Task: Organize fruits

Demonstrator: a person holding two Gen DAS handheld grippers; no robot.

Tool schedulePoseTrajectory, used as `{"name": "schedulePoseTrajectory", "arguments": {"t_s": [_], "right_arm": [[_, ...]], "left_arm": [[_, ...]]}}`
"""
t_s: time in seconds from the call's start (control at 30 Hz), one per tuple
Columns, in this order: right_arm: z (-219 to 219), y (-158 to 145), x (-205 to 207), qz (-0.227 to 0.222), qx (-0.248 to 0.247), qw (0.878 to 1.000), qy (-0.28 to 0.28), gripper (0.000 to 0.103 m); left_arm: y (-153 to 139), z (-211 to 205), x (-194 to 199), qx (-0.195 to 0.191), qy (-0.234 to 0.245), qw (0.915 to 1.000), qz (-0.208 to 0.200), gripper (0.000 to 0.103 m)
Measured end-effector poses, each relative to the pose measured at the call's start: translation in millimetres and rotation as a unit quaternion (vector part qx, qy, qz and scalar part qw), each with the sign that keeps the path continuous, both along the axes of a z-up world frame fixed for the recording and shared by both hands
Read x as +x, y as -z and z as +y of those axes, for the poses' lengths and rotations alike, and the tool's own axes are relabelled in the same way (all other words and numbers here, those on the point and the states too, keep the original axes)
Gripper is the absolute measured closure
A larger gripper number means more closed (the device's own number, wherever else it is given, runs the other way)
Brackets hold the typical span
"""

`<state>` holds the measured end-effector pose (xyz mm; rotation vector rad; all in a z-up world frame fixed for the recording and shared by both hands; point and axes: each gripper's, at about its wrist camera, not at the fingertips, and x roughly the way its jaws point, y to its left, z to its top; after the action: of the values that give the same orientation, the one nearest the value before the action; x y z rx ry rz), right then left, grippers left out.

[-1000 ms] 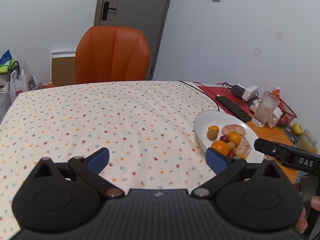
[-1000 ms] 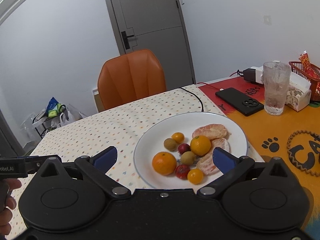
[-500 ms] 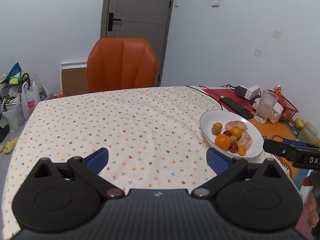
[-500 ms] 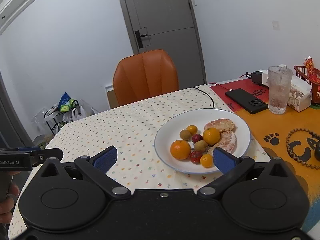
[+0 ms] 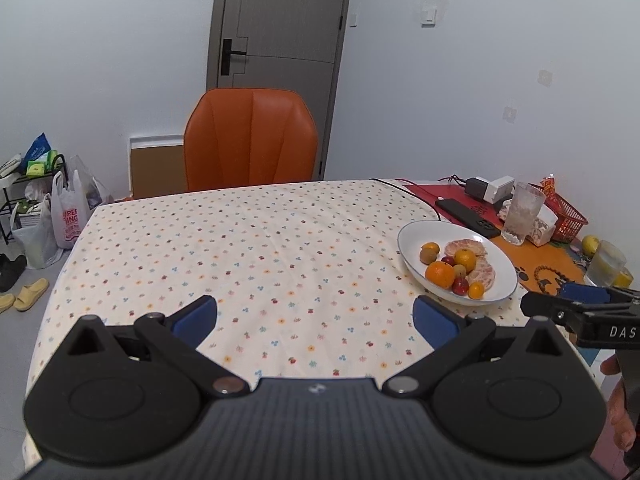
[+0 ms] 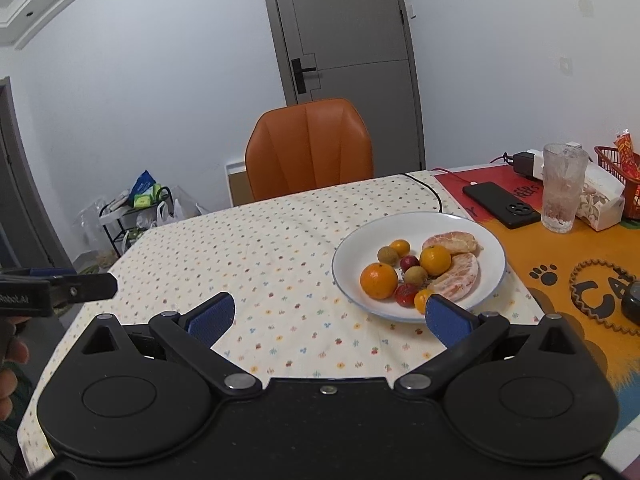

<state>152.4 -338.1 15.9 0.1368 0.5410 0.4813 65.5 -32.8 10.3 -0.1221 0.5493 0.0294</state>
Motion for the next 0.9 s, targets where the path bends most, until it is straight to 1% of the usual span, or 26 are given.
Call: {"name": "schedulePoseTrajectory", "arguments": {"t_s": [0.27,0.5,0.73,0.9], "right_arm": [[-3.9,1.0,-18.5,0.000,0.007,1.000,-0.011,0.000],[-12.0,-10.7,-40.7,-0.014,0.004,0.999,-0.033,0.000],[-18.1,-18.8,-55.4,0.005,0.017,0.999,-0.036,0.000],[-20.7,-20.9,-71.5,0.002,0.023,0.999,-0.042,0.000]], "left_arm": [[-1.9,3.6,-23.4,0.008,-0.017,0.9998,-0.001,0.000],[-5.4,2.7,-49.0,0.018,-0.018,0.9997,-0.005,0.000],[-10.0,10.3,-68.0,0.018,-0.023,0.9995,-0.009,0.000],[-8.9,11.4,-79.0,0.022,-0.025,0.9994,-0.010,0.000]]}}
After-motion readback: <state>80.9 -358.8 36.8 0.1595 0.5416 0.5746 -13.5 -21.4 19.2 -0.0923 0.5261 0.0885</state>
